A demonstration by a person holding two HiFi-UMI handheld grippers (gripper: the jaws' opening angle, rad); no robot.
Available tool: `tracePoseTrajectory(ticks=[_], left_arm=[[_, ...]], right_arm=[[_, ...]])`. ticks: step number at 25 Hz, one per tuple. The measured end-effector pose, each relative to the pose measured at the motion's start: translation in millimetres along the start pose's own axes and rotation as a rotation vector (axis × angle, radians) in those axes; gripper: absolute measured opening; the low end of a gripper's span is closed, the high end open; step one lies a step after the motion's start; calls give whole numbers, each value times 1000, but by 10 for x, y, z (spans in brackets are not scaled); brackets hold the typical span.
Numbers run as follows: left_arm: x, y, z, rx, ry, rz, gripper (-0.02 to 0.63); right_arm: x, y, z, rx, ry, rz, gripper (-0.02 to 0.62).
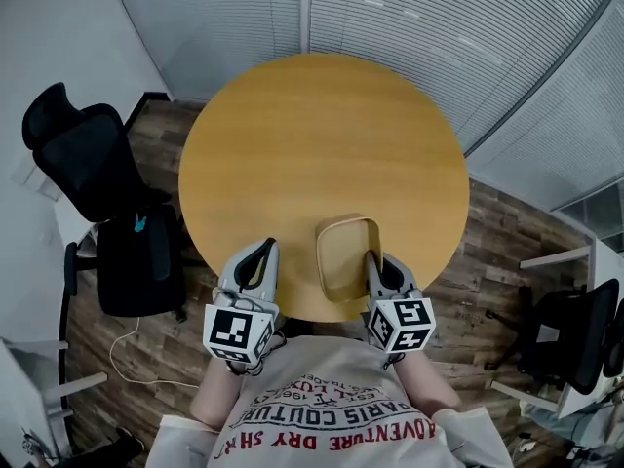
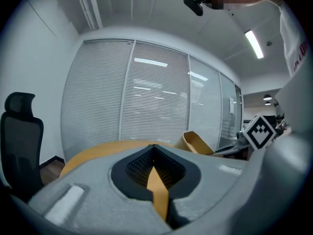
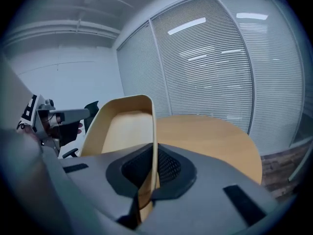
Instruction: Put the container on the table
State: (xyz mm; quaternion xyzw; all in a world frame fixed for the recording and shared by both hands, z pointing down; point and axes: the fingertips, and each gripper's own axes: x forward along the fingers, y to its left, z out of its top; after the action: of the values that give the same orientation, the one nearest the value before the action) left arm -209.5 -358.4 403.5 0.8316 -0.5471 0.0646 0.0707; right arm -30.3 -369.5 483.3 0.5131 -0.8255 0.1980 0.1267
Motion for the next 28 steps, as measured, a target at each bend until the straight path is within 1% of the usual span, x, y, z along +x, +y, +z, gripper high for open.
tracePoseTrajectory(ticks=[7, 11, 14, 21, 25, 28], left_arm=[[277, 348, -175, -22, 36, -94, -3], [376, 469, -302, -50, 51, -122, -3], [470, 520, -431, -55, 75, -144, -3], [580, 545, -708, -56, 136, -170, -3], [639, 604, -860, -59, 172, -173, -3], [657, 632, -939, -66, 192, -164, -3]], right_arm=[[490, -21, -155, 55, 57, -89, 11], [731, -82, -395, 78, 121, -133, 11], [920, -136, -631, 100, 181, -159, 11], [1182, -218, -1270, 146, 335, -197, 11], [1284, -254, -1533, 154, 400, -216, 11], [1307, -281, -1656, 158, 434, -225, 12]])
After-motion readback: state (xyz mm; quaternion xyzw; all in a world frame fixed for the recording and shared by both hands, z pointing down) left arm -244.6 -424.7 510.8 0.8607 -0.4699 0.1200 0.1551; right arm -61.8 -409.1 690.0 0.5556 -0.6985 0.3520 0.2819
